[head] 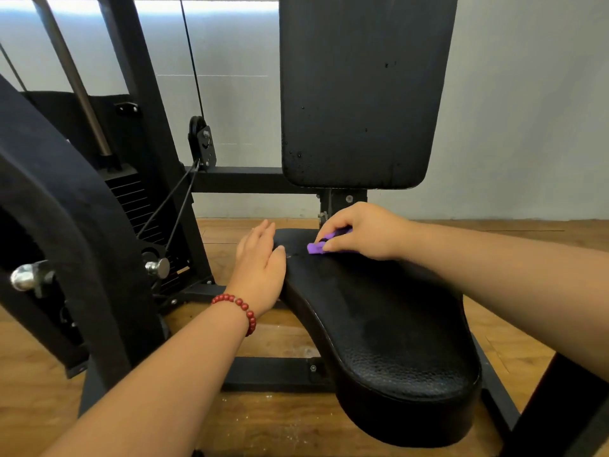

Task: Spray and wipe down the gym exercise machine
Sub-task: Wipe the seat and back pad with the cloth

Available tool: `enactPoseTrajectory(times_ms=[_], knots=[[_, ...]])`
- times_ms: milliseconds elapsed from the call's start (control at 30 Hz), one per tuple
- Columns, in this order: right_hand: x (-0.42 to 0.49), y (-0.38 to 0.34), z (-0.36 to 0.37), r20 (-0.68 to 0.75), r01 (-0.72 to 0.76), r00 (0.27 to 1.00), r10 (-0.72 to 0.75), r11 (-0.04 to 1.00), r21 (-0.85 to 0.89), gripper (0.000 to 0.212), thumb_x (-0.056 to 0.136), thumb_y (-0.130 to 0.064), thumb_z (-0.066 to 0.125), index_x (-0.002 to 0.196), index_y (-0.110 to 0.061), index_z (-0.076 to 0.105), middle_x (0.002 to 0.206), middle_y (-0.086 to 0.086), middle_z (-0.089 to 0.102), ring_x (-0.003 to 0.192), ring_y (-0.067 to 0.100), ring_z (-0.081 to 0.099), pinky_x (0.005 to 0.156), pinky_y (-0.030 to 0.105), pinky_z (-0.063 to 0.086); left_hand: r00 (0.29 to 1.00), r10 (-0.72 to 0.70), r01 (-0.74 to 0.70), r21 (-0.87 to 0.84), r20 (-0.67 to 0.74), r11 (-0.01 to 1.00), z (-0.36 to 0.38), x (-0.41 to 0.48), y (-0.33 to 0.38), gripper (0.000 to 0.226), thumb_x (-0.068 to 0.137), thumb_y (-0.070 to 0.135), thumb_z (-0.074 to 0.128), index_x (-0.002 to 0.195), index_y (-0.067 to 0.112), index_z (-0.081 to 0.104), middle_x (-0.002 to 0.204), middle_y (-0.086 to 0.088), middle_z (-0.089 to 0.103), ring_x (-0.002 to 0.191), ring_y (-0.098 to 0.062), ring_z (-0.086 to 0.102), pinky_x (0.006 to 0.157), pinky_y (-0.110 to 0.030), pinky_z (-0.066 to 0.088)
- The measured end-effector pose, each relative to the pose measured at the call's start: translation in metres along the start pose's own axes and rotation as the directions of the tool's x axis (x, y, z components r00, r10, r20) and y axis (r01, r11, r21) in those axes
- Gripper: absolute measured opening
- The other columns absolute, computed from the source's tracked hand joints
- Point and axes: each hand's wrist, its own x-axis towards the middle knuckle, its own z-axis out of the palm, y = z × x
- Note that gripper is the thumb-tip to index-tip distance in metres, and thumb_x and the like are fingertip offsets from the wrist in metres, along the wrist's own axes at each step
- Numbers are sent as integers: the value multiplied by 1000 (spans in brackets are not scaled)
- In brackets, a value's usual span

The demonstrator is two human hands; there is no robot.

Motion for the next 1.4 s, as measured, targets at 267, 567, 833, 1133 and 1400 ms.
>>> enactPoseTrajectory(times_ms=[267,567,833,1133,1400], knots=[[35,9,-2,-115,-82,990,77,996,-41,23,90,-24,70,112,-18,72,106,-3,65,92,8,53,72,18,39,1000,-9,9,-28,-3,1000,0,2,-6,51,105,23,32,154,19,21,162,8,11,148,-10,5,118,-30,7],[32,-16,13,7,12,1000,-12,1000,24,25,91,-28,67,116,-27,69,101,-13,59,89,4,52,68,12,37,999,4,-5,-53,-34,999,1,2,-9,49,105,21,32,153,20,26,161,7,18,147,-9,9,119,-33,10],[62,-21,19,-153,-145,979,138,989,-41,29,91,-29,68,117,-16,69,116,4,65,94,13,52,76,24,39,996,-24,10,-163,-81,987,8,-1,-12,55,104,21,32,155,30,13,163,9,0,148,-11,-1,118,-33,4],[34,-30,16,15,1,1000,-2,999,38,25,91,-29,67,116,-27,69,105,-11,60,89,5,52,68,14,37,975,-188,126,-410,-116,903,14,-10,-17,60,104,40,34,156,27,7,163,6,10,148,-17,14,118,-37,18],[75,-44,31,-73,-46,996,45,999,-10,26,92,-25,67,116,-17,68,106,-1,62,100,13,55,79,23,40,981,-164,111,-382,-108,917,3,-14,-37,45,105,42,21,150,37,27,155,6,33,141,-12,29,100,-21,21]])
